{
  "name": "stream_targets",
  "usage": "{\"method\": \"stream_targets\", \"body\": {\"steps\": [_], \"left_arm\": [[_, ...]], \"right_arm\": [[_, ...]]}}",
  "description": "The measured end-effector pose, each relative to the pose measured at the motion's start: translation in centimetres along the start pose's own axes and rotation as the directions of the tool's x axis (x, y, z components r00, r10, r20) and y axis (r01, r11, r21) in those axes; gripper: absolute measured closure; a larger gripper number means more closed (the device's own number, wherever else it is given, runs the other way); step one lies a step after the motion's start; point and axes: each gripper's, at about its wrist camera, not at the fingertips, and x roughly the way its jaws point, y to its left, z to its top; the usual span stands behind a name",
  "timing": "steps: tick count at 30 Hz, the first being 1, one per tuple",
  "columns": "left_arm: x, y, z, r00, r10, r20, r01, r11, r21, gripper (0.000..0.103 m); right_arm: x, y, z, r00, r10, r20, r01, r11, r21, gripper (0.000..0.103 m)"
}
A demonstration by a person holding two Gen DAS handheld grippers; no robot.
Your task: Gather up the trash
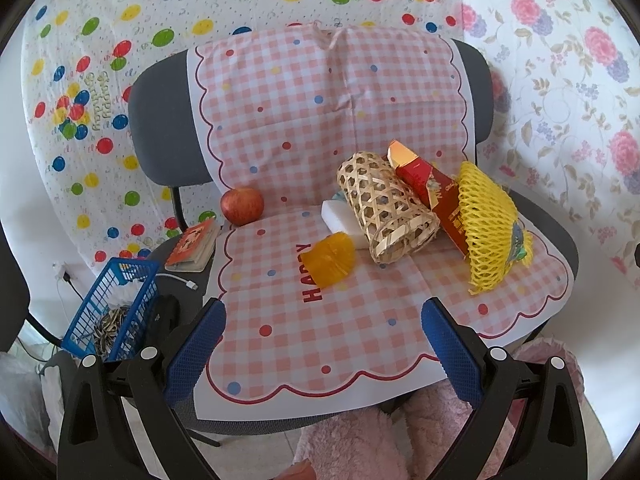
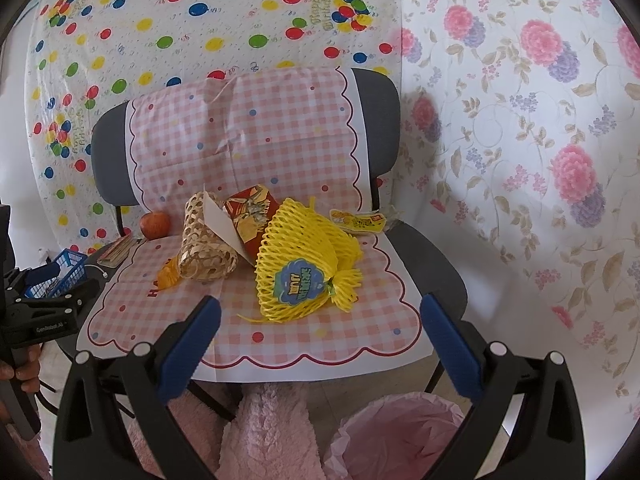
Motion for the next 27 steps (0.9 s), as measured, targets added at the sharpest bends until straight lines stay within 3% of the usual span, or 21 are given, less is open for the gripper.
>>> {"method": "stream_targets", "body": {"steps": [5, 10, 13, 19, 23, 27], "left_arm": [[1.4, 0.1, -0.2, 1.0, -0.008, -0.023, 0.008, 1.0, -0.006, 0.006], [3.0, 0.3, -0.5, 0.999, -0.025, -0.034, 0.024, 1.0, -0.019, 0.006], [3.9, 0.5, -0.5, 0.999, -0.034, -0.027, 0.033, 0.999, -0.031, 0.006], [5.9, -0.1, -0.5, 0.999, 0.035, -0.035, -0.033, 0.999, 0.037, 0.006], [8.4, 0.9, -0.4, 0.992, -0.048, -0.121, 0.043, 0.998, -0.046, 0.006], [9.9, 1.2, -0.3, 0.992, -0.015, -0.127, 0.007, 0.998, -0.066, 0.006]], "right_arm": [[1.5, 0.5, -0.4, 0.999, 0.016, 0.038, -0.015, 1.0, -0.014, 0.006], [4.4, 2.2, -0.5, 1.0, 0.02, 0.012, -0.019, 0.997, -0.078, 0.006], [5.7, 3.5, -0.9, 0.998, 0.041, 0.054, -0.035, 0.995, -0.097, 0.006], [10.0, 5.5, -1.0, 0.997, -0.042, -0.057, 0.033, 0.989, -0.142, 0.006], [13.4, 5.7, -1.1, 0.993, -0.068, -0.096, 0.055, 0.989, -0.137, 0.006], [16.4, 6.6, -0.9, 0.987, -0.126, -0.099, 0.106, 0.976, -0.189, 0.006]]}}
